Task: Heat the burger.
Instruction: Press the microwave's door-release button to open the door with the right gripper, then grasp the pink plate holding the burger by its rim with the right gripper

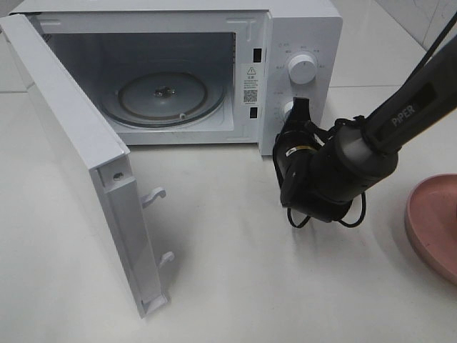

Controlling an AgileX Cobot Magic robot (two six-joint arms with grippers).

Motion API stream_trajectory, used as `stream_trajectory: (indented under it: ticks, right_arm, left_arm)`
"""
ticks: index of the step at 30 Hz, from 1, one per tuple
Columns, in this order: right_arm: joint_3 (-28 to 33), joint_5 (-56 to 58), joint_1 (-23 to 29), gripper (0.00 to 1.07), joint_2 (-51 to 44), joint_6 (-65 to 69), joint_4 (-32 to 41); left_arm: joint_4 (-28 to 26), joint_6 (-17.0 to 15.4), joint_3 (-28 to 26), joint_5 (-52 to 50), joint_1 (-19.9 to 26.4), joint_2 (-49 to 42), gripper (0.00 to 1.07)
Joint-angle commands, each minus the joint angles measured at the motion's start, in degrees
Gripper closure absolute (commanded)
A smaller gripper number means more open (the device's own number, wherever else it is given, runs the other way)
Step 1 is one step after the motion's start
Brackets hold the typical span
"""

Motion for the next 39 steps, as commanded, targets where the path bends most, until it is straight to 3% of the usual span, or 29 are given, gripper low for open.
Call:
stream_trajectory:
  ticks: [1,13,23,30,39]
  right_arm:
    - [0.29,-2.52,1.78,1.02,-2.52,-2.69,-4.35]
    - [6.19,-0.34,2.52,1.02,-5.56,-6.82,-1.43]
    - [12.61,3.55,2.52,1.01,-13.01,-17.65,-0.29]
    - [17.19,14.50,2.52,1.00,-20.74,-32.37,-1.55]
    - [17.76,29.16,2.35,0.98,-26.53,-51.91,-6.99]
  left_arm:
    - [-0.52,0.11,0.17,-0.80,-0.34,-0.92,0.07]
    - [-0.52,0.11,0.17,-0.80,-0.34,-0.92,0.07]
    - [-0.52,0.11,0.17,-0.80,-0.34,-0.92,0.07]
    - [-0.52,0.11,0.17,-0.80,-0.34,-0.92,0.07]
    - [-0.52,0.11,0.17,-0.80,-0.34,-0.92,0.07]
